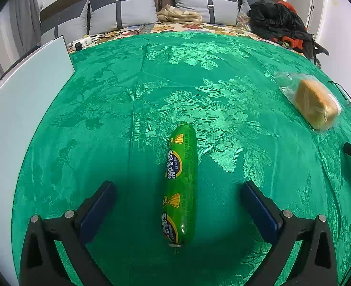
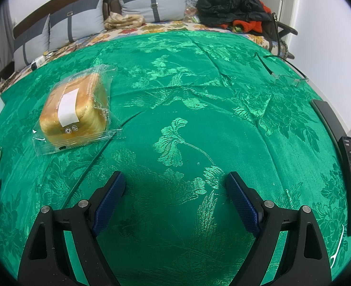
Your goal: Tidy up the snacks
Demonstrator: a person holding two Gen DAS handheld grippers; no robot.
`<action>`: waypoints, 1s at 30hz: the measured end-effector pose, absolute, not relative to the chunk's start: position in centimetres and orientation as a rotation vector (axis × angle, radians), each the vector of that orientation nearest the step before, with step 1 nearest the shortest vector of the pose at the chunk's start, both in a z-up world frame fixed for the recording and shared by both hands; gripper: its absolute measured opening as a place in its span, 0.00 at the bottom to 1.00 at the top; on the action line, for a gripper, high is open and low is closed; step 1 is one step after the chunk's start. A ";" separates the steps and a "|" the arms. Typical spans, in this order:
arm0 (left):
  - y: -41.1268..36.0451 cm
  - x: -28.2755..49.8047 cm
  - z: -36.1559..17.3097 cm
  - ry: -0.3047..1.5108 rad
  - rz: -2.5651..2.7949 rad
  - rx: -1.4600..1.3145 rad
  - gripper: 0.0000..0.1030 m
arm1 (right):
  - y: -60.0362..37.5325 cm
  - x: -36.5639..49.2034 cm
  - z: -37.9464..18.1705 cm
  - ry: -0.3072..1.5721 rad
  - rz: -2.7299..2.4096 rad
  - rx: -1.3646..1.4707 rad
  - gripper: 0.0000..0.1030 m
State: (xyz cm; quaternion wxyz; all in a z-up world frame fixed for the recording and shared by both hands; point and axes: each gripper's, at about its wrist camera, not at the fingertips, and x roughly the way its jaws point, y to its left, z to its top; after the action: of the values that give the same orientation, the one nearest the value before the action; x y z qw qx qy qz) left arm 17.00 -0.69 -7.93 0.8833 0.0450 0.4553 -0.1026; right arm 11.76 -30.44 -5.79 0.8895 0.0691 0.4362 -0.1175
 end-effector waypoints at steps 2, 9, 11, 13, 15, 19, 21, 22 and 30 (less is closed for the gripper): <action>-0.7 17.0 -7.9 0.948 -0.214 0.093 1.00 | -30.5 11.8 -5.8 0.906 -0.244 0.144 0.87; 0.9 17.5 -7.2 1.048 -0.297 0.046 0.99 | -30.4 11.8 -5.8 0.906 -0.244 0.144 0.87; 1.5 17.5 -7.0 1.059 -0.303 0.008 0.98 | -30.5 11.8 -5.8 0.906 -0.243 0.144 0.87; 1.4 17.7 -6.7 1.063 -0.294 0.017 0.90 | -30.5 11.8 -5.8 0.906 -0.243 0.144 0.87; 0.7 18.1 -6.7 1.068 -0.282 0.058 0.84 | -30.5 11.8 -5.8 0.906 -0.243 0.144 0.87; -0.9 18.0 -6.5 1.043 -0.281 0.145 0.34 | -30.5 11.7 -5.8 0.904 -0.237 0.152 0.87; -1.1 17.9 -6.4 1.038 -0.278 0.160 0.22 | -30.7 11.7 -5.4 0.918 -0.195 0.177 0.86; -1.1 17.9 -6.4 1.033 -0.276 0.158 0.22 | -31.1 11.9 -5.0 0.932 -0.163 0.223 0.86; -0.6 17.2 -6.5 1.003 -0.279 0.127 0.22 | -26.5 19.3 0.6 1.015 0.074 0.314 0.86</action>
State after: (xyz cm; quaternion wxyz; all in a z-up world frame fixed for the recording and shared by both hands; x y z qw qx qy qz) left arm 17.23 -0.62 -6.53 0.8657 0.0608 0.4787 -0.1334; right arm 19.28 -26.50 0.65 0.8615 0.1499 0.4839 0.0355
